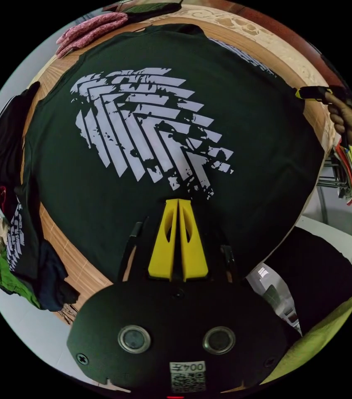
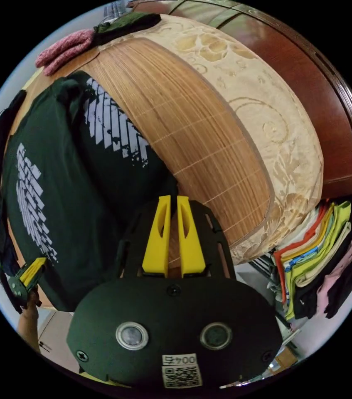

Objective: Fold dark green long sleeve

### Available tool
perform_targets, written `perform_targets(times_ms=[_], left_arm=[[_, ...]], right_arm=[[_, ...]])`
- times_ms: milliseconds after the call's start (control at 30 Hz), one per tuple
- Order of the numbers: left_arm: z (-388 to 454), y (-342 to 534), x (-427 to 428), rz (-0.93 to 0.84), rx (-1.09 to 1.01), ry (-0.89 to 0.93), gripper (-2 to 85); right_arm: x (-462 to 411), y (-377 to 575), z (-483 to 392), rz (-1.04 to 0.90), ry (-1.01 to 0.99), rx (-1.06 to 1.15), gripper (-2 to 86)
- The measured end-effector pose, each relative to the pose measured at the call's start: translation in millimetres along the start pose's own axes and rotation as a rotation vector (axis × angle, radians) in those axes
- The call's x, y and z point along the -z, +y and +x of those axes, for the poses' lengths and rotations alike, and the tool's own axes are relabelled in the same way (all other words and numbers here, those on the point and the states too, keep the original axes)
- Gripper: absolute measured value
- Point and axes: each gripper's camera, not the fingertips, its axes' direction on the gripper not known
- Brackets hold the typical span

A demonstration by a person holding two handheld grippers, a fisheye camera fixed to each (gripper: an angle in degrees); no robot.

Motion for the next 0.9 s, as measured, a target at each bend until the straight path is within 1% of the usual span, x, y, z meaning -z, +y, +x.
perform_targets(times_ms=[100,200,400,500,600,633,667,700,733,800,833,867,900], left_arm=[[7,-17,-1,-0.038,0.009,0.015,0.2],[12,-29,-2,-0.054,0.010,0.041,0.2],[18,-41,-4,-0.044,0.047,0.088,0.2],[26,-47,-4,-0.051,0.059,0.077,0.2],[33,-52,-5,-0.062,0.063,0.061,0.2],[35,-54,-5,-0.065,0.070,0.061,0.2],[35,-54,-5,-0.065,0.076,0.063,0.2],[36,-55,-5,-0.066,0.093,0.070,0.2],[35,-55,-6,-0.066,0.117,0.081,0.2],[35,-55,-6,-0.066,0.148,0.092,0.2],[37,-55,-7,-0.066,0.153,0.090,0.3],[38,-56,-7,-0.066,0.151,0.087,0.3],[39,-56,-7,-0.066,0.145,0.081,0.3]], right_arm=[[31,-19,7,0.084,0.040,0.035,3.4],[69,-54,21,0.194,0.124,0.073,3.2],[131,-150,47,0.331,0.278,0.116,3.6],[133,-199,48,0.297,0.372,0.161,4.5],[108,-250,53,0.140,0.448,0.132,6.3],[97,-267,56,0.080,0.521,0.097,6.6],[89,-279,57,0.045,0.581,0.086,7.4],[88,-282,58,0.043,0.595,0.084,7.8],[93,-286,60,0.075,0.586,0.066,7.1],[112,-281,61,0.169,0.458,0.034,5.2],[125,-272,58,0.219,0.329,0.052,3.6],[133,-257,48,0.244,0.177,0.126,1.9],[134,-247,42,0.242,0.099,0.179,1.4]])
